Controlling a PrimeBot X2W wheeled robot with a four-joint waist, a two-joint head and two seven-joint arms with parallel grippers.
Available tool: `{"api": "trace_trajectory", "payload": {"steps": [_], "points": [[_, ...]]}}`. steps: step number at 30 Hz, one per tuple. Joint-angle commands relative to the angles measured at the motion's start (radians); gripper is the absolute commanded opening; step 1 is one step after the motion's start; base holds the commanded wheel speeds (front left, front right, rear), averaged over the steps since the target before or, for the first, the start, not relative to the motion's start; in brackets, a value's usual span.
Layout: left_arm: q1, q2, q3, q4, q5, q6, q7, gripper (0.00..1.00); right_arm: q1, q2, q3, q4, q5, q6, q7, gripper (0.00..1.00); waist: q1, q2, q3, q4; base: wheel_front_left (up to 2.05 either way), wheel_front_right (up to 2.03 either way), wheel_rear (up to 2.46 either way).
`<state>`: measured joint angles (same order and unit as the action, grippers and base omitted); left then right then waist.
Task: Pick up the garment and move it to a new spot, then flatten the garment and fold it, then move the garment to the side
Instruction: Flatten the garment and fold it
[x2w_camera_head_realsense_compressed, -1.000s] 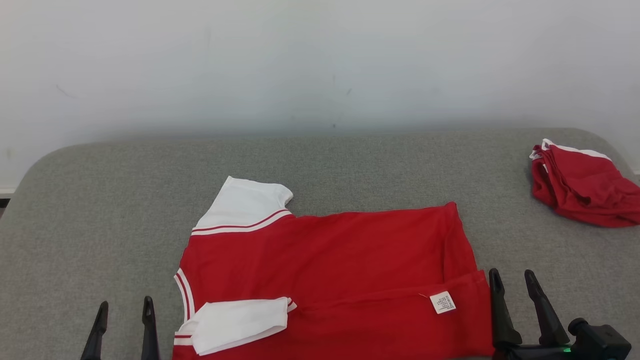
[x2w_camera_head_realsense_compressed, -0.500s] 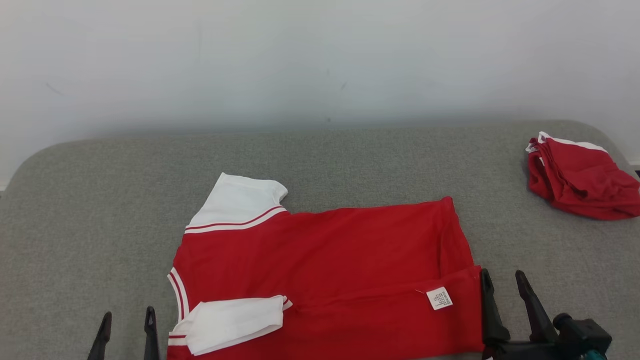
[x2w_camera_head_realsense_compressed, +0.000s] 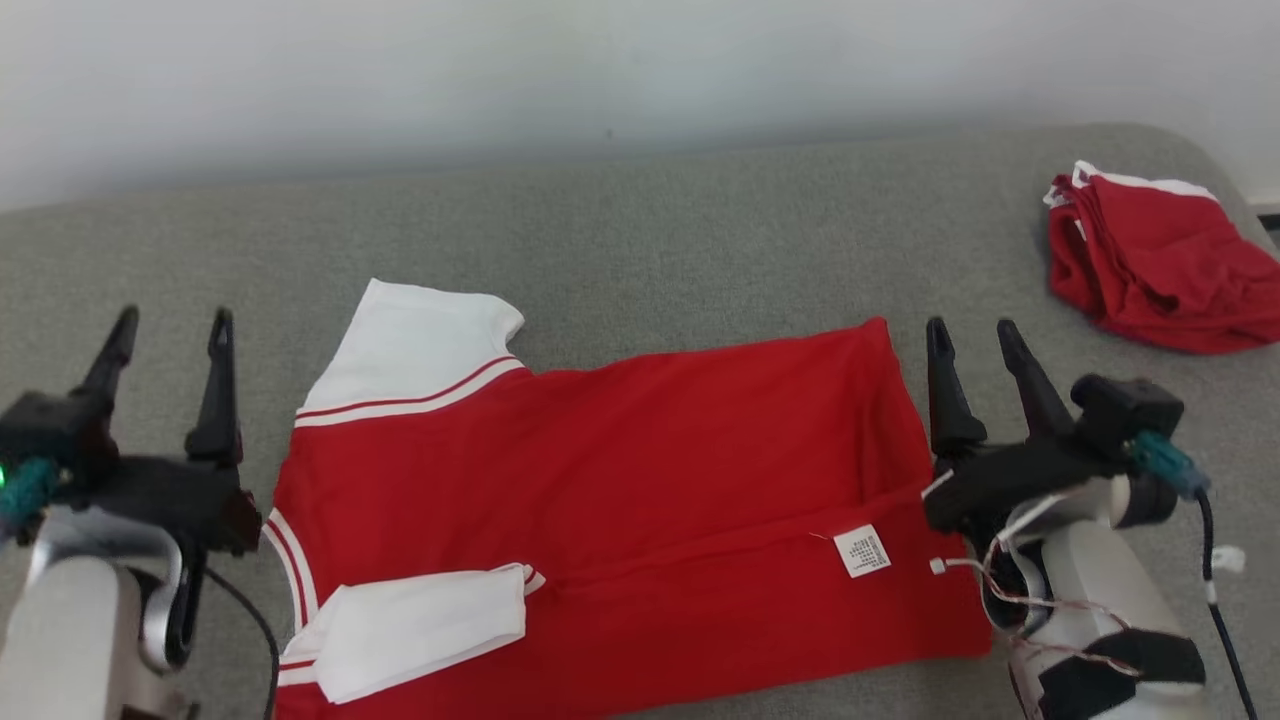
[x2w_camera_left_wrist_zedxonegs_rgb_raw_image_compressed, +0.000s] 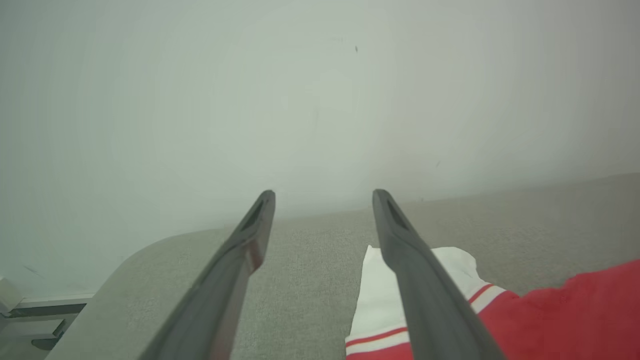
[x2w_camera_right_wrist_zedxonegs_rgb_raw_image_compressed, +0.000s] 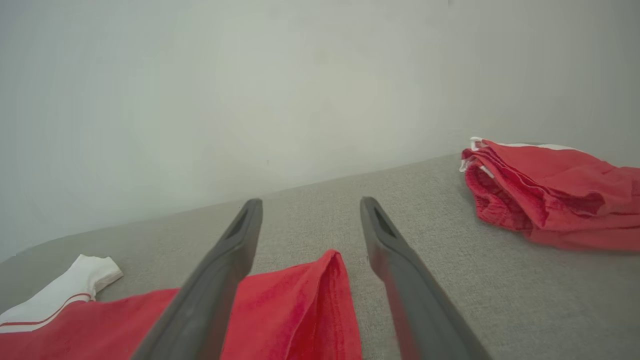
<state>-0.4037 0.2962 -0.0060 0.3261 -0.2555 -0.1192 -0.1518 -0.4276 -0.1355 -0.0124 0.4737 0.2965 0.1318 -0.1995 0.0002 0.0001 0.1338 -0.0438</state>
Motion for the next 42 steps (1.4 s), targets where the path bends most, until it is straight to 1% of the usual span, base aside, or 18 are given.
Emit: {"api": "trace_trajectory", "payload": {"steps": [1, 4, 5, 6, 10, 15, 20, 25, 29, 38, 40, 41, 42], "points": [[-0.068, 0.023, -0.023, 0.029, -0.021, -0.007, 0.027, 1.0, -0.058, -0.001, 0.016, 0.041, -0.011, -0.003, 0.019, 1.0, -0.0002, -0.0001, 0.087, -0.053, 0.0, 0.0, 0.0], [-0.175, 0.065, -0.065, 0.08, -0.043, -0.012, 0.072, 1.0, -0.15, 0.005, 0.037, 0.104, -0.019, -0.003, 0.045, 1.0, -0.0002, -0.0001, 0.136, -0.072, 0.0, 0.0, 0.0], [-0.207, 0.073, -0.079, 0.098, -0.059, -0.01, 0.083, 1.0, -0.175, 0.005, 0.045, 0.126, -0.022, -0.003, 0.057, 1.0, -0.0002, -0.0001, 0.151, -0.078, 0.0, 0.0, 0.0], [-0.207, 0.073, -0.079, 0.098, -0.059, -0.01, 0.083, 1.0, -0.175, 0.005, 0.045, 0.126, -0.022, -0.003, 0.057, 1.0, -0.0002, -0.0001, 0.151, -0.078, 0.0, 0.0, 0.0], [-0.319, 0.112, -0.16, 0.164, -0.126, -0.011, 0.143, 1.0, -0.273, 0.01, 0.072, 0.204, -0.028, -0.003, 0.082, 1.0, -0.0002, -0.0001, 0.206, -0.099, 0.0, 0.0, 0.0], [-0.413, 0.146, -0.248, 0.253, -0.204, -0.01, 0.202, 1.0, -0.361, 0.026, 0.107, 0.285, -0.026, -0.003, 0.102, 1.0, -0.0002, -0.0001, 0.245, -0.12, 0.0, 0.0, 0.0], [-0.491, 0.184, -0.332, 0.368, -0.253, -0.01, 0.259, 1.0, -0.44, 0.047, 0.168, 0.368, -0.011, -0.003, 0.135, 1.0, -0.0002, -0.0001, 0.272, -0.146, 0.0, 0.0, 0.0], [-0.534, 0.199, -0.375, 0.445, -0.29, -0.01, 0.275, 1.0, -0.484, 0.057, 0.209, 0.417, 0.004, -0.003, 0.144, 1.0, -0.0002, -0.0001, 0.289, -0.161, 0.0, 0.0, 0.0], [-0.562, 0.203, -0.401, 0.501, -0.304, -0.01, 0.264, 1.0, -0.506, 0.065, 0.243, 0.449, 0.024, -0.003, 0.155, 1.0, -0.0002, -0.0001, 0.3, -0.169, 0.0, 0.0, 0.0], [-0.606, 0.193, -0.442, 0.611, -0.342, -0.01, 0.263, 1.0, -0.535, 0.071, 0.309, 0.487, 0.054, -0.003, 0.146, 1.0, -0.0002, -0.0001, 0.315, -0.166, 0.0, 0.0, 0.0], [-0.612, 0.18, -0.448, 0.625, -0.362, -0.01, 0.264, 1.0, -0.543, 0.073, 0.322, 0.492, 0.061, -0.003, 0.145, 1.0, -0.0002, -0.0001, 0.319, -0.163, 0.0, 0.0, 0.0], [-0.609, 0.169, -0.453, 0.627, -0.38, -0.01, 0.279, 0.72, -0.547, 0.073, 0.326, 0.496, 0.065, -0.003, 0.145, 0.82, -0.0002, -0.0001, 0.32, -0.16, 0.0, 0.0, 0.0], [-0.608, 0.162, -0.464, 0.618, -0.397, -0.011, 0.283, 0.16, -0.552, 0.073, 0.332, 0.498, 0.069, -0.003, 0.144, 0.33, -0.0002, -0.0001, 0.321, -0.158, 0.0, 0.0, 0.0]]}}
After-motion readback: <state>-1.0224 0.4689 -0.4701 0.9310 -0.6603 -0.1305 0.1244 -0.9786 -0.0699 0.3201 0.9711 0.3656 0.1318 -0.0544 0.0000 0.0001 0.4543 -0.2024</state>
